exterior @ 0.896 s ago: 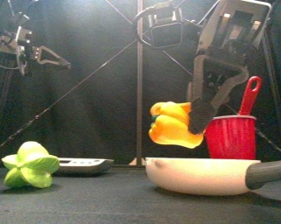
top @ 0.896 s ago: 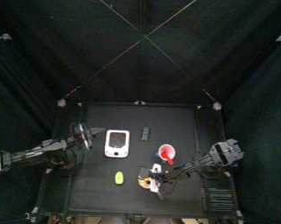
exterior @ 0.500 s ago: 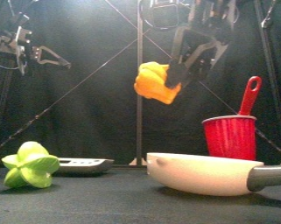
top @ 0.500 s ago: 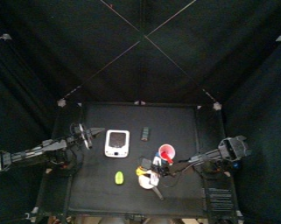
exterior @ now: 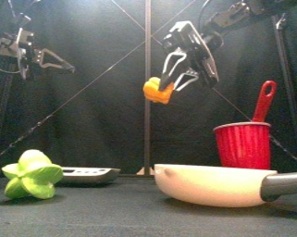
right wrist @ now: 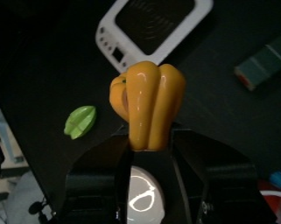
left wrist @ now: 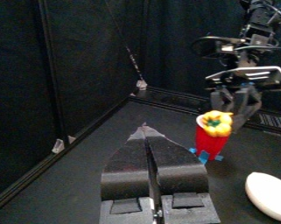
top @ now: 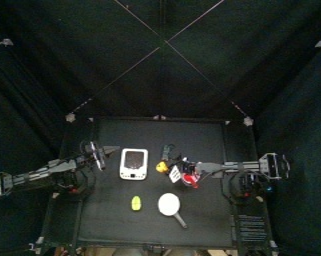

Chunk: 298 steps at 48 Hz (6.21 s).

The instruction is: Place squash to right of sushi roll

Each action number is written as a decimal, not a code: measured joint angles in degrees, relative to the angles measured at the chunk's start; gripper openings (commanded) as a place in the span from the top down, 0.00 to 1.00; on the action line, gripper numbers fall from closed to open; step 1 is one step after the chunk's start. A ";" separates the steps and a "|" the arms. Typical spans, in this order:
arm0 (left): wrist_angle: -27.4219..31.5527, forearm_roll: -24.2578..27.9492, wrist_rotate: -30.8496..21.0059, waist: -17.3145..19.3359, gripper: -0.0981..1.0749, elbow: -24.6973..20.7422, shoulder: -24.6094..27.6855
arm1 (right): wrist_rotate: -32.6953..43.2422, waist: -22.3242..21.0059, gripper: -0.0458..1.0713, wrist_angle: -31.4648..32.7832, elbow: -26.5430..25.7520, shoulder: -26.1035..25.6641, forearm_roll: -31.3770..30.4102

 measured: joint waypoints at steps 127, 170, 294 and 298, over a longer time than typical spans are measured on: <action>0.00 0.00 0.18 0.26 0.91 0.00 -0.09 | -2.46 -21.80 0.13 36.21 -9.14 15.21 12.48; 0.00 0.00 0.09 0.26 0.91 0.00 0.00 | -13.80 -23.29 0.08 35.24 -7.65 19.34 16.52; 0.00 0.00 0.09 0.35 0.91 0.00 0.00 | -13.45 -31.99 0.03 32.96 -11.87 21.45 15.29; 0.00 0.00 0.18 0.35 0.91 0.00 0.00 | -13.54 -31.73 0.03 33.05 -11.95 21.45 15.29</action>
